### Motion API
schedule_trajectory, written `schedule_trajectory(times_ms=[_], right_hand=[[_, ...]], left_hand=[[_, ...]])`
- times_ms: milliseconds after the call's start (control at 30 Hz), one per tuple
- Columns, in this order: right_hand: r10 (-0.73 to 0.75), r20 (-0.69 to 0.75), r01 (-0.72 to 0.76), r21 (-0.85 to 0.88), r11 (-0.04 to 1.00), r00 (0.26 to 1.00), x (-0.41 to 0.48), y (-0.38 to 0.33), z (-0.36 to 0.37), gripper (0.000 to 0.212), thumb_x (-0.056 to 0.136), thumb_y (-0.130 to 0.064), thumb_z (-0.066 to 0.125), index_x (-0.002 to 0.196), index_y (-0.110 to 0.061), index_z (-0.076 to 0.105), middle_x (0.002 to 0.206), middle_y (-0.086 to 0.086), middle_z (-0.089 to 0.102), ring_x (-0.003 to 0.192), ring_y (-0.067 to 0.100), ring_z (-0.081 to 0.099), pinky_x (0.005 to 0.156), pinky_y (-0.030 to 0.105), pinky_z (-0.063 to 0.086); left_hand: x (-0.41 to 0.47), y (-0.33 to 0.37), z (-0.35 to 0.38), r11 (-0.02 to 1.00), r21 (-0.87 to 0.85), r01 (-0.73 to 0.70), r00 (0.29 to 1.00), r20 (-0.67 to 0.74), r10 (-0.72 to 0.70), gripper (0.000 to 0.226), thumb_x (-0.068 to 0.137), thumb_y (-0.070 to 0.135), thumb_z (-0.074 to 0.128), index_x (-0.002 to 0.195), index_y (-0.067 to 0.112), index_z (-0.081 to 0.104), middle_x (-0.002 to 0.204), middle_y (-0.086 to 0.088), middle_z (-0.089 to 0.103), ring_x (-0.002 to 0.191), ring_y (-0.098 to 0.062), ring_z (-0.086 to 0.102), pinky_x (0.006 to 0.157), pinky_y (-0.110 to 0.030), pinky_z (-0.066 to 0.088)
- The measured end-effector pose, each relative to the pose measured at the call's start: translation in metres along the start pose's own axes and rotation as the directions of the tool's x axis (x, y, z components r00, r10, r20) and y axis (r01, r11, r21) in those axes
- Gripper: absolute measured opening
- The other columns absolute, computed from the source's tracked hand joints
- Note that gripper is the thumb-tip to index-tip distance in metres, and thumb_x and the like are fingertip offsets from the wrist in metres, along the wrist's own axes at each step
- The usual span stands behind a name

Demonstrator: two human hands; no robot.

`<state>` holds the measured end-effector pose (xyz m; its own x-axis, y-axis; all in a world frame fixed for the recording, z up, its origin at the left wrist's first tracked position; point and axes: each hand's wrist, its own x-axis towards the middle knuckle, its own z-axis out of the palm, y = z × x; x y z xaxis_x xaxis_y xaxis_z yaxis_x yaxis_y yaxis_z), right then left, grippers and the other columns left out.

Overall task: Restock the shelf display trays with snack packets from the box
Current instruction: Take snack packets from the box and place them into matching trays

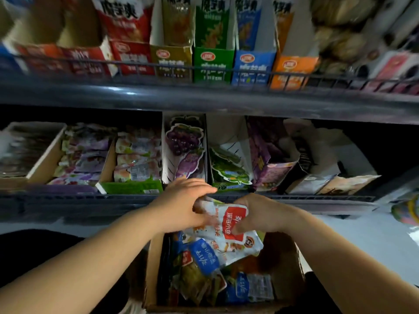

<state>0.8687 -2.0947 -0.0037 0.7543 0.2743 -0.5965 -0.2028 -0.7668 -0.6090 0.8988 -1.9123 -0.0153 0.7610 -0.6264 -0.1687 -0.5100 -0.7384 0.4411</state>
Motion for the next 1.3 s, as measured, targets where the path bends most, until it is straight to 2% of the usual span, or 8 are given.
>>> schedule_trajectory(times_ms=[133,333,467,633,767,900,1067,1300], right_hand=[[-0.104,-0.017,0.104,-0.044,0.994,0.994,-0.010,-0.019,-0.008,0.013,0.079,-0.011,0.068,0.090,-0.013,0.063,0.092,-0.001,0.068,0.064,-0.002,0.055,0.059,0.006,0.043],[-0.145,-0.151,0.160,0.098,0.982,0.978,-0.002,-0.017,-0.020,0.017,0.077,-0.013,0.072,0.083,-0.025,0.061,0.086,-0.011,0.065,0.074,0.003,0.063,0.071,0.016,0.052],[-0.101,-0.247,0.165,0.256,0.952,0.964,0.000,-0.015,-0.029,0.020,0.077,-0.014,0.071,0.078,-0.030,0.058,0.081,-0.009,0.065,0.062,0.002,0.065,0.060,0.016,0.055],[0.042,-0.466,0.209,0.472,0.857,0.884,0.012,-0.010,-0.035,0.020,0.082,-0.026,0.064,0.100,-0.025,0.056,0.088,-0.006,0.061,0.074,0.008,0.062,0.068,0.021,0.052],[0.176,-0.393,0.233,0.788,0.569,0.902,0.019,-0.007,-0.036,0.029,0.090,-0.041,0.047,0.101,-0.016,0.056,0.085,0.007,0.068,0.079,0.021,0.066,0.080,0.040,0.052],[0.139,-0.288,0.181,0.842,0.508,0.947,0.020,-0.008,-0.027,0.034,0.082,-0.044,0.052,0.105,-0.018,0.055,0.094,0.005,0.070,0.084,0.018,0.068,0.079,0.036,0.054],[0.034,-0.289,0.212,0.772,0.600,0.957,0.022,-0.015,-0.015,0.025,0.082,-0.015,0.062,0.105,-0.013,0.054,0.098,0.008,0.070,0.084,0.020,0.069,0.069,0.030,0.058],[0.118,-0.466,0.305,0.730,0.612,0.877,0.028,-0.018,-0.018,0.012,0.083,-0.014,0.062,0.094,-0.016,0.055,0.097,0.007,0.068,0.077,0.017,0.068,0.057,0.024,0.051]], left_hand=[[0.012,0.006,-0.019,0.994,-0.079,0.075,0.962,0.268,-0.051,0.040,0.071,0.039,0.073,0.108,0.029,0.059,0.106,0.012,0.062,0.099,-0.007,0.056,0.089,-0.027,0.046],[0.024,-0.005,-0.016,0.894,-0.392,0.216,0.886,0.464,-0.010,0.033,0.074,0.011,0.073,0.104,0.018,0.061,0.100,0.007,0.064,0.094,-0.008,0.059,0.080,-0.009,0.045],[0.027,-0.004,-0.007,0.709,-0.620,0.335,0.890,0.456,-0.021,0.029,0.075,0.002,0.070,0.100,0.015,0.063,0.105,-0.004,0.067,0.099,-0.019,0.063,0.091,-0.029,0.049],[0.030,-0.002,0.001,0.456,-0.804,0.382,0.922,0.364,-0.130,0.019,0.076,-0.003,0.065,0.082,0.016,0.066,0.075,0.005,0.071,0.070,-0.011,0.066,0.070,-0.022,0.053],[0.033,-0.005,-0.003,0.260,-0.902,0.345,0.915,0.262,-0.307,0.013,0.076,0.001,0.066,0.080,0.013,0.065,0.068,0.001,0.072,0.064,-0.014,0.067,0.064,-0.026,0.054],[0.034,-0.009,-0.012,0.130,-0.967,0.221,0.873,0.137,-0.468,0.011,0.074,0.008,0.069,0.082,0.013,0.064,0.070,0.000,0.072,0.067,-0.016,0.068,0.059,-0.028,0.052],[0.031,-0.012,-0.022,0.135,-0.980,0.149,0.829,0.050,-0.556,0.013,0.075,0.014,0.070,0.085,0.017,0.063,0.085,-0.004,0.071,0.078,-0.020,0.067,0.064,-0.030,0.051],[0.026,-0.011,-0.024,0.202,-0.968,0.146,0.815,0.002,-0.580,0.016,0.077,0.022,0.069,0.091,0.020,0.062,0.094,-0.002,0.070,0.086,-0.021,0.066,0.079,-0.037,0.052]])
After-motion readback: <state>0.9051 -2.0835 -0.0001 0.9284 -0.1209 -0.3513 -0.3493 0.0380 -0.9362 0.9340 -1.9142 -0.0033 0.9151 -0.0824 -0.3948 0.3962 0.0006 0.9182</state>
